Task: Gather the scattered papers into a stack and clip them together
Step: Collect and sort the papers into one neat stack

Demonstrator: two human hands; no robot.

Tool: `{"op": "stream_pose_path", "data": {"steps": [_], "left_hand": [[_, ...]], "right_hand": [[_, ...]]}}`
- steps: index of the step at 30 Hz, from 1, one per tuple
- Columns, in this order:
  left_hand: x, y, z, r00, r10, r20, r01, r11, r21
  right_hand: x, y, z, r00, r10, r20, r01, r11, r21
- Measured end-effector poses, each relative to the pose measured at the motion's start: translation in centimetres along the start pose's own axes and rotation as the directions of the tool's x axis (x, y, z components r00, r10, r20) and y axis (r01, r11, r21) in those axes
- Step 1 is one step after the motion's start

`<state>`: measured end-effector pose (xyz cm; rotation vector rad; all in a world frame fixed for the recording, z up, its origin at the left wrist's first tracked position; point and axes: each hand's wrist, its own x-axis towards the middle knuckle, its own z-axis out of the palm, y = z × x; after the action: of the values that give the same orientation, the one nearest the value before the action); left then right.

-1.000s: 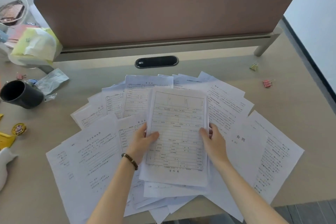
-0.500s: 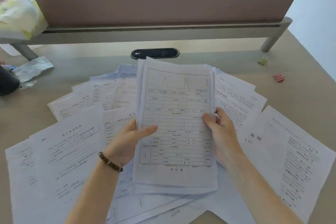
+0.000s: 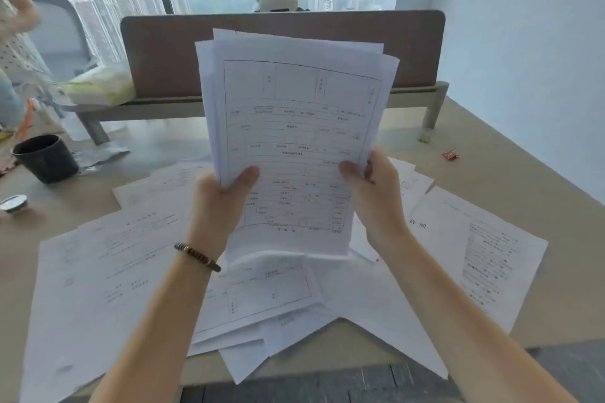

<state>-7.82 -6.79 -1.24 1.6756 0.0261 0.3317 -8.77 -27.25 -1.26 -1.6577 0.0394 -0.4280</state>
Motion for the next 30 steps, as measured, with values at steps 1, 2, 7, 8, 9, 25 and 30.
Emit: {"op": "stream_pose_path", "data": {"steps": [1, 2, 7, 8, 9, 25, 30], "left_hand": [[-0.8, 0.6, -0.1, 0.999, 0.032, -0.01, -0.032, 0.999, 0.007], [-1.4, 1.1, -0.2, 0.999, 0.05, -0.012, -0.05, 0.999, -0.001], [-3.1, 0.8, -1.9, 0.997, 0.056, 0.056, -0.05, 0.993, -0.105], [-3.2, 0.2, -2.1, 0.996, 0.034, 0.076, -0.025, 0.993, -0.119], [-3.2, -0.4, -2.3, 0.996, 0.006, 0.092, 0.005, 0.992, -0.125], [1.0, -4.5, -3.0, 0.976, 0.03, 0.217, 0.021, 0.973, -0.229], [0.9, -4.9, -2.3, 0.974, -0.019, 0.224, 0.06, 0.982, -0.177]], "right_hand": [[-0.7, -0.8, -0.1, 1.0, -0.027, -0.003, 0.027, 1.0, 0.014], [-1.3, -1.6, -0.2, 0.999, -0.054, 0.005, 0.054, 0.998, 0.028], [-3.0, -2.1, -0.1, 0.993, -0.097, 0.071, 0.094, 0.995, 0.036], [-3.0, -1.7, -0.1, 0.992, -0.094, 0.085, 0.091, 0.995, 0.031], [-3.1, -1.4, -0.1, 0.991, -0.09, 0.102, 0.088, 0.996, 0.027], [1.0, 2.3, 2.8, 0.984, -0.171, 0.054, 0.171, 0.985, 0.016], [0.8, 4.1, 3.0, 0.989, -0.103, 0.103, 0.104, 0.995, -0.003]]}}
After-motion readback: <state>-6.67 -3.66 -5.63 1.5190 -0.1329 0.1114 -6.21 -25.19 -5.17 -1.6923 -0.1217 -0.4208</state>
